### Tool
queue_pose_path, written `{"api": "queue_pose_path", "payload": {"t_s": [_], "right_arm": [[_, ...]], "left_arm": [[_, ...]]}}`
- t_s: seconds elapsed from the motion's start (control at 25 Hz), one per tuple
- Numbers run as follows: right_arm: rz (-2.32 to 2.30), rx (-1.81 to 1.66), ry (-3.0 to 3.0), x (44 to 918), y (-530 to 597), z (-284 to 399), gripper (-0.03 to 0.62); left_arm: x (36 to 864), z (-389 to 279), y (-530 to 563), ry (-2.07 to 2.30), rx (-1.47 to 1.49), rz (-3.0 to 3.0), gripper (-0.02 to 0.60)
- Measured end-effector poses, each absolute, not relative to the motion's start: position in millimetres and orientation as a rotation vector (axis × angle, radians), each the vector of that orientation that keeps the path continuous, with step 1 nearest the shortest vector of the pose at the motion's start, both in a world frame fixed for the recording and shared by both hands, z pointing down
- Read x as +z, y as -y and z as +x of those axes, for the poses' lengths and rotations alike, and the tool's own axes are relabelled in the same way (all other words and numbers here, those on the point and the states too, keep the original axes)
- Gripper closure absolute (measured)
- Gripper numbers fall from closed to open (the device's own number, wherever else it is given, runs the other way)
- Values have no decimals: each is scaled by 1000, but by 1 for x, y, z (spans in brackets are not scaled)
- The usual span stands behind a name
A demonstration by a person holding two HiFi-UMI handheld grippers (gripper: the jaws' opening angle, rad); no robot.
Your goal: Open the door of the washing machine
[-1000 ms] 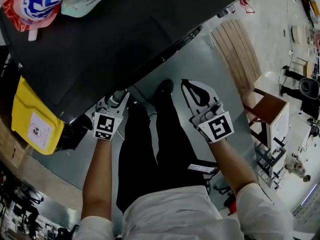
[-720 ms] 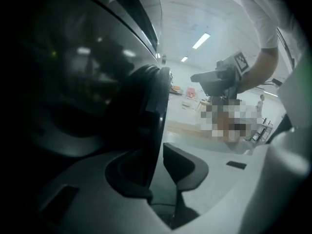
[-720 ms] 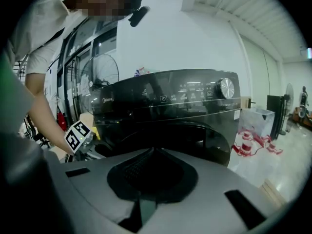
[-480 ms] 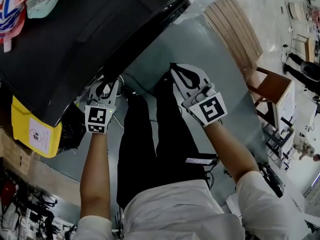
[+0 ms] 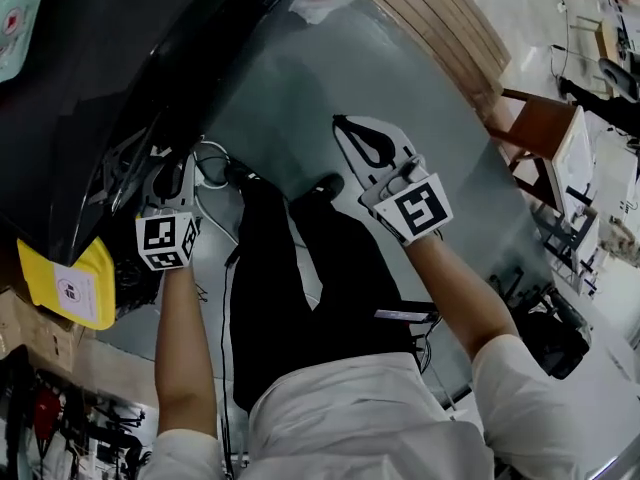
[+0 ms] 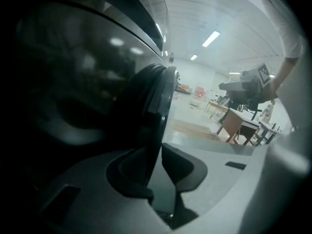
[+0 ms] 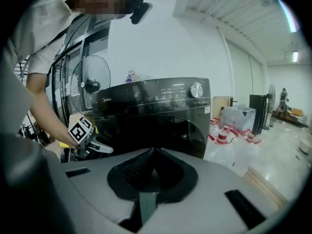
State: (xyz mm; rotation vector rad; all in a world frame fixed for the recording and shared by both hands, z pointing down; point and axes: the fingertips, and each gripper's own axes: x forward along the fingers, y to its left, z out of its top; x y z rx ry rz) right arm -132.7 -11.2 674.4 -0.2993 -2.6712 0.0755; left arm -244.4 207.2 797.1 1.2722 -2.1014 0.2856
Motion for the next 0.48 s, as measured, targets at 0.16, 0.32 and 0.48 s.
{"api": "queue_pose_path", "payload": {"t_s": [0.16,0.32,0.48], "right_arm": [[-240,122,2632,691,31,-92,562],[-179,154,2613,694,54,-55,562],[-106,128,2664,690,88,-19,562]], "left_arm": [[802,-241,-207,2148,281,1200,497],[804,-227,-204,2159,249,1149,497],[808,-171,-177,2125,204,1170,500]]}}
